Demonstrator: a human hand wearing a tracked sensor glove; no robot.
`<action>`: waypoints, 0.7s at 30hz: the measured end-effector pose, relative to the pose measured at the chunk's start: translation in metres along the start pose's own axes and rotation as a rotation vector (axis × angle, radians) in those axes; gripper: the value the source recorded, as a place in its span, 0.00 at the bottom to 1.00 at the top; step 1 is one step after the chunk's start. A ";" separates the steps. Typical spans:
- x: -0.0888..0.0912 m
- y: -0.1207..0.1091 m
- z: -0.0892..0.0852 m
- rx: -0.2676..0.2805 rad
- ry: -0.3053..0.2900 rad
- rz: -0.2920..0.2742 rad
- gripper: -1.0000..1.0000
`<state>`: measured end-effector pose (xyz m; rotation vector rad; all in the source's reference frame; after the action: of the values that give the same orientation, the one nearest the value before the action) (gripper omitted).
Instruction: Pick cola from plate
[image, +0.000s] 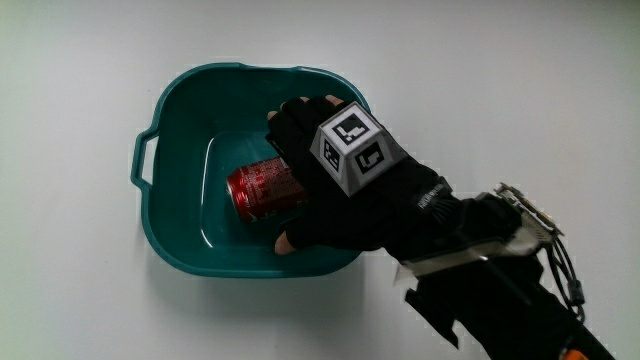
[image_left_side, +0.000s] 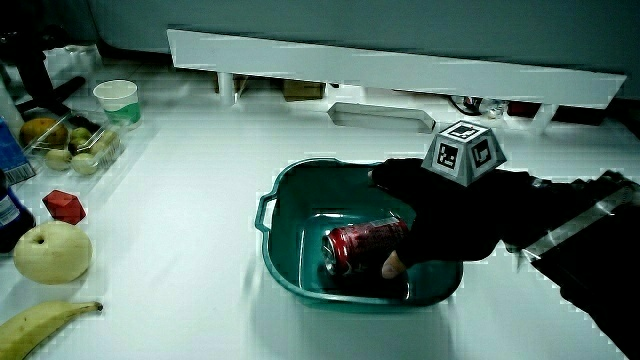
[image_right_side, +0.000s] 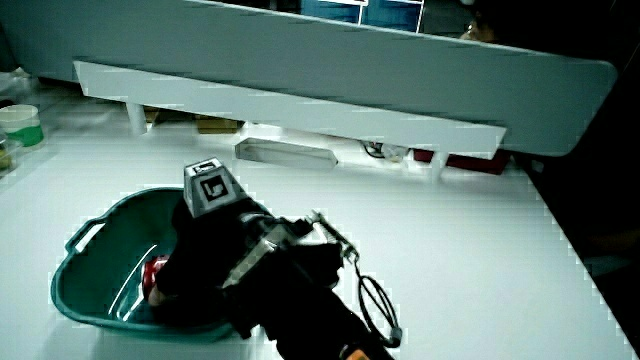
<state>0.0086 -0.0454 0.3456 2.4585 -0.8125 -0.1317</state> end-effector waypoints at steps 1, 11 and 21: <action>0.001 0.003 -0.002 -0.008 0.011 0.001 0.50; -0.010 0.023 -0.021 -0.053 -0.029 -0.016 0.50; -0.019 0.030 -0.032 -0.047 -0.063 -0.016 0.50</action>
<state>-0.0144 -0.0399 0.3873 2.4279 -0.8078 -0.2327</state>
